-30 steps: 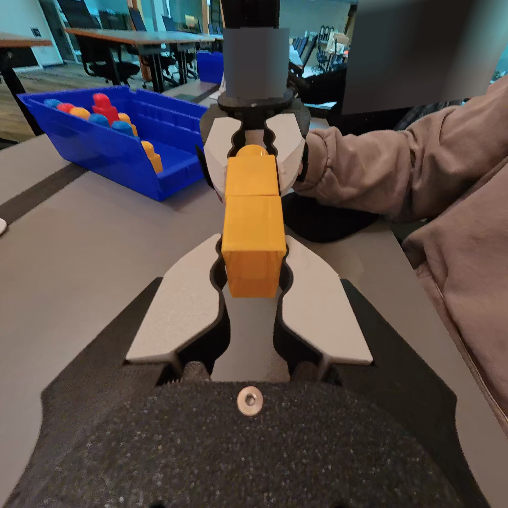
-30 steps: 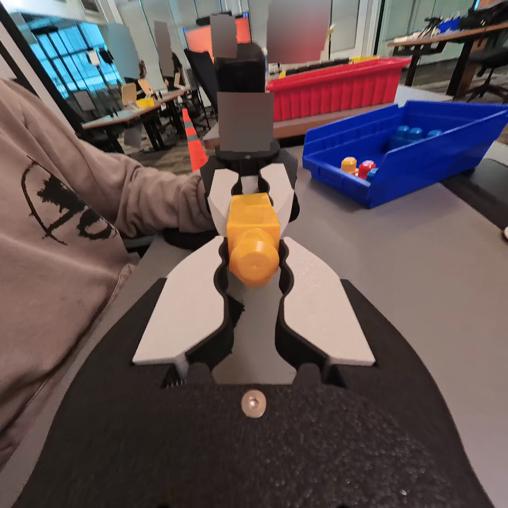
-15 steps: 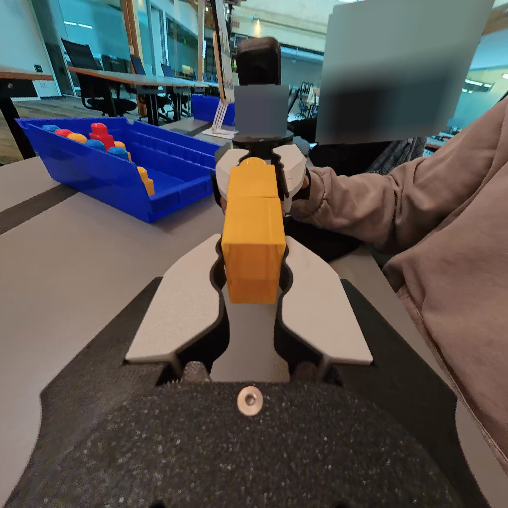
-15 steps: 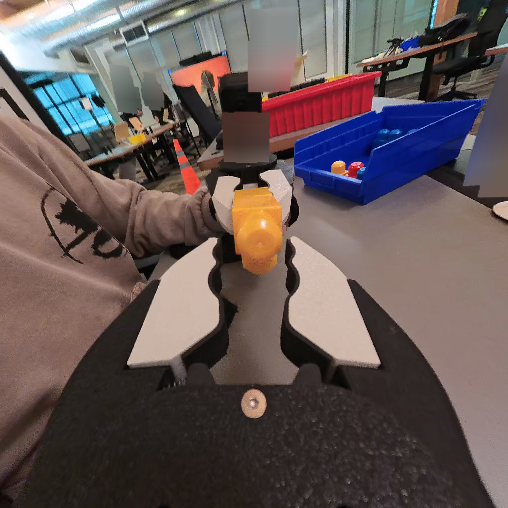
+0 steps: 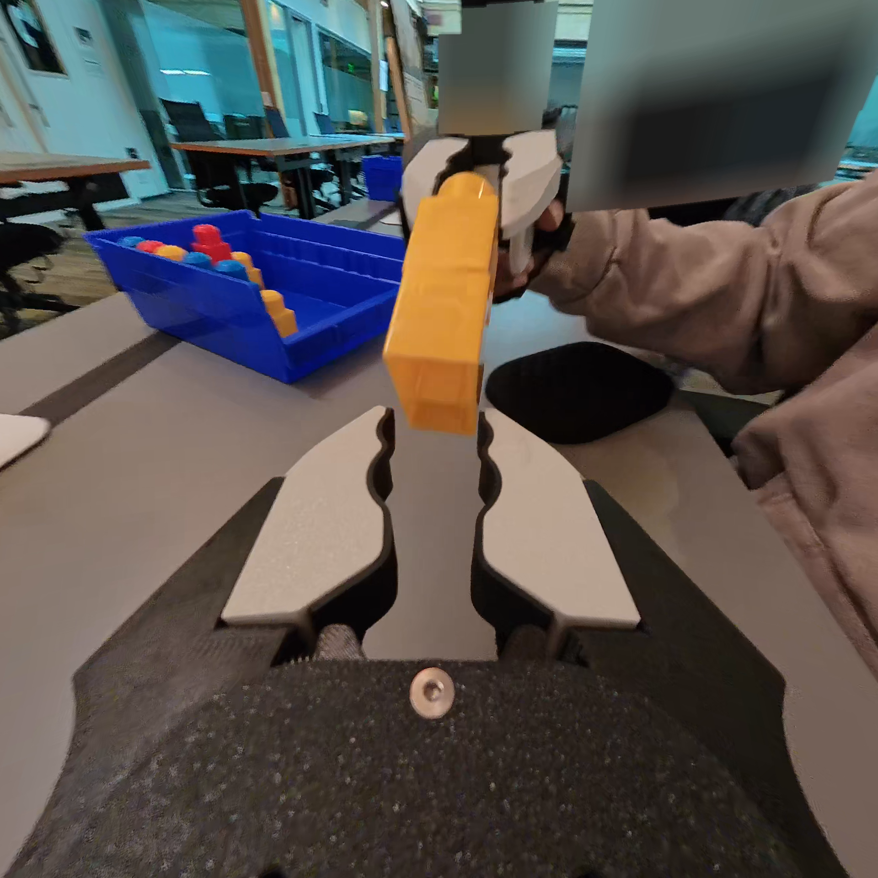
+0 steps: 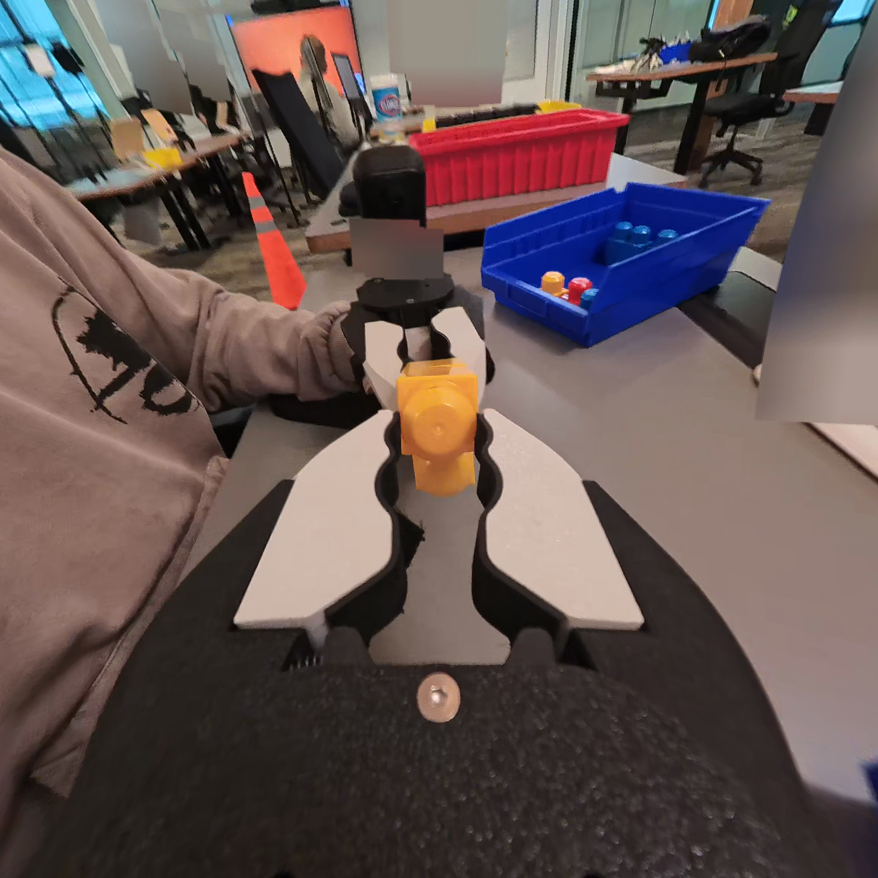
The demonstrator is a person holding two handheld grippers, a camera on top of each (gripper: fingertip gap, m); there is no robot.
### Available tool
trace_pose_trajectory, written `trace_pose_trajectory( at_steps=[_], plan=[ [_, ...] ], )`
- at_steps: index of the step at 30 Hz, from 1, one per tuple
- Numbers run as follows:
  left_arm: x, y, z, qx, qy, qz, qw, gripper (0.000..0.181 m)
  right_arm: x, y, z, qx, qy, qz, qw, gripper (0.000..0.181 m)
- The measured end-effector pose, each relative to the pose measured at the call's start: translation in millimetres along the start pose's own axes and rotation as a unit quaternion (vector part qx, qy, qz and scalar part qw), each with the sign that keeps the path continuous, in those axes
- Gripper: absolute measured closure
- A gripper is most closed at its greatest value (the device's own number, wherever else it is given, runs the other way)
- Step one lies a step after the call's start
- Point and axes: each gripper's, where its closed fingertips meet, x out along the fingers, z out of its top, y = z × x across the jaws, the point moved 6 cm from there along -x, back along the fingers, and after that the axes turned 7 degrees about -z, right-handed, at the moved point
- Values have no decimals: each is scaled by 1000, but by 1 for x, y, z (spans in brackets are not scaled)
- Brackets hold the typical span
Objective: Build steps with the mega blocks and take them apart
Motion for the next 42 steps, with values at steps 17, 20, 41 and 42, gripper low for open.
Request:
trace_pose_trajectory(
  at_steps=[17, 20, 41, 42],
  plan=[
    [-52, 37, 17, 44, -75, 245, 966, 181, -156, -159, 49, -49, 296, -252, 920, 151],
    [-51, 39, 14, 44, -61, 251, 965, 181, -173, -187, 40, -38, 343, -259, 902, 151],
    [-46, 48, -3, 29, -12, 232, 972, 181, -174, -312, -42, 6, 501, -257, 827, 151],
    [-45, 48, -3, 28, -12, 229, 973, 181, -174, -316, -45, 5, 503, -260, 824, 152]
  ],
)
